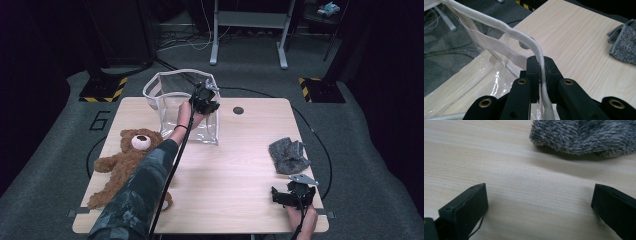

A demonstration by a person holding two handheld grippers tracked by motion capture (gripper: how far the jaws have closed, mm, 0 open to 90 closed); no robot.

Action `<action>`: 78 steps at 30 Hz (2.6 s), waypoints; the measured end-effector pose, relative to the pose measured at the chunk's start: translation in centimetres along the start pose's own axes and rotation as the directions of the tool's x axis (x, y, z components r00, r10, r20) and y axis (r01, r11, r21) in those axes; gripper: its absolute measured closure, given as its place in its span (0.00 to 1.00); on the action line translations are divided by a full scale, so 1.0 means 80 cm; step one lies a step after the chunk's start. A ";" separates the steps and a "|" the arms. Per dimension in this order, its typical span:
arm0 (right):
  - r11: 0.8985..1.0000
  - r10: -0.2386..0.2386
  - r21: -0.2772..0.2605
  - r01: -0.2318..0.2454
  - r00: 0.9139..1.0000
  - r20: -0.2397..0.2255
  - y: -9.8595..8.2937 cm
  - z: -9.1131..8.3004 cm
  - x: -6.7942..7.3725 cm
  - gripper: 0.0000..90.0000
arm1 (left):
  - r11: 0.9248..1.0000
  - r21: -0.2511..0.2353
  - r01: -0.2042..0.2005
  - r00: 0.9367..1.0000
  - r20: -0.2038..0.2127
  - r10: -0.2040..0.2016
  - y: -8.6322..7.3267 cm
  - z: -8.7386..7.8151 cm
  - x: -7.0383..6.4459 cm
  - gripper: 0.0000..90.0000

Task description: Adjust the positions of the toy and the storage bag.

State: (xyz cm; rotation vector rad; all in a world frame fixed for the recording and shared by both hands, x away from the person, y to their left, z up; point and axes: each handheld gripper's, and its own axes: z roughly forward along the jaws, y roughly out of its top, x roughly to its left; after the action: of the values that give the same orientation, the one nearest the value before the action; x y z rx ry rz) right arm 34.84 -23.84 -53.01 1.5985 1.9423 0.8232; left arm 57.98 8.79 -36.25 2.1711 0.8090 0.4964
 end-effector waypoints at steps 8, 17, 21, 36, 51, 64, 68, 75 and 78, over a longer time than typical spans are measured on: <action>1.000 0.000 0.004 0.000 1.000 0.003 0.000 0.000 0.000 0.00 | 1.000 -0.003 0.014 1.000 0.007 -0.014 0.006 0.005 -0.013 0.94; 1.000 0.002 0.004 -0.002 1.000 0.002 0.000 0.000 0.000 0.00 | 1.000 -0.008 0.017 1.000 0.025 -0.017 0.010 0.008 -0.023 0.91; 1.000 0.003 0.003 -0.003 1.000 0.001 0.000 0.000 0.000 0.00 | 1.000 -0.005 0.028 0.999 0.026 -0.028 0.009 -0.001 -0.017 0.68; 1.000 0.001 0.003 -0.001 1.000 0.003 0.000 0.000 0.000 0.00 | 0.993 -0.055 0.103 0.993 -0.048 -0.106 -0.003 -0.077 0.039 0.18; 1.000 -0.002 0.002 0.002 1.000 0.002 0.000 0.000 -0.001 0.00 | 0.956 -0.095 0.276 0.934 -0.207 -0.290 -0.035 -0.139 0.138 0.03; 1.000 -0.002 0.001 0.002 1.000 0.002 0.000 0.000 0.000 0.00 | 0.897 -0.041 0.441 0.840 -0.333 -0.428 -0.083 -0.121 0.178 0.13; 1.000 -0.002 0.002 0.002 1.000 0.002 0.000 0.000 0.000 0.00 | 0.879 -0.005 0.477 0.839 -0.295 -0.457 -0.093 -0.112 0.182 0.22; 1.000 -0.003 0.003 0.003 1.000 0.002 0.000 0.000 0.000 0.00 | 0.888 0.047 0.457 0.876 -0.198 -0.440 -0.100 -0.104 0.172 0.59; 1.000 0.001 0.004 -0.001 1.000 0.001 0.000 0.000 0.000 0.00 | 0.889 0.064 0.453 0.882 -0.178 -0.436 -0.100 -0.104 0.168 0.69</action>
State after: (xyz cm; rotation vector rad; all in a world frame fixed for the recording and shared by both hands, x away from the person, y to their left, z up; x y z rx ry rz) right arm 34.79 -23.81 -53.00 1.6019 1.9434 0.8197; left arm 59.88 26.37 -35.81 1.9624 1.4086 0.3973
